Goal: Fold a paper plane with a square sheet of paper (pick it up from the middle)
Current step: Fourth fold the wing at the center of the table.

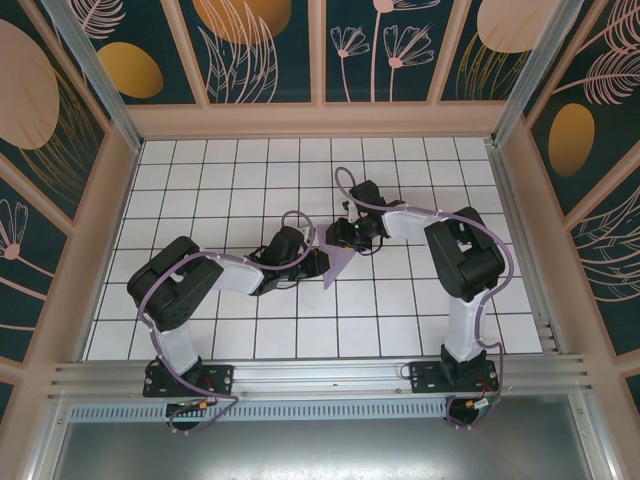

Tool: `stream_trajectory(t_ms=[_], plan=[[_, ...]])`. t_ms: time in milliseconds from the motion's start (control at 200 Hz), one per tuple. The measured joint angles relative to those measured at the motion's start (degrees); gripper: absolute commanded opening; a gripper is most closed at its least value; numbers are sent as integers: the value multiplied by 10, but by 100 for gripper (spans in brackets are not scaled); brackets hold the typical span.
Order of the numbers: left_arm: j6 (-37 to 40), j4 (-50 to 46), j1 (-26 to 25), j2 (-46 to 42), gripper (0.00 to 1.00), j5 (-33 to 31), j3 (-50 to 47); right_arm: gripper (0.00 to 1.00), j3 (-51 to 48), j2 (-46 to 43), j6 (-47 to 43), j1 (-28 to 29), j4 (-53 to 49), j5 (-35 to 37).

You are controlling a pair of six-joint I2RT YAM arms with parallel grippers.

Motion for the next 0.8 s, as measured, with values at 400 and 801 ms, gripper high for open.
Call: stream_trajectory(t_ms=[400, 801], plan=[[0, -14, 0, 3, 12, -13, 5, 50, -14, -9, 0, -1, 18, -5], [0, -17, 0, 6, 12, -14, 7, 40, -34, -15, -15, -8, 44, -14]])
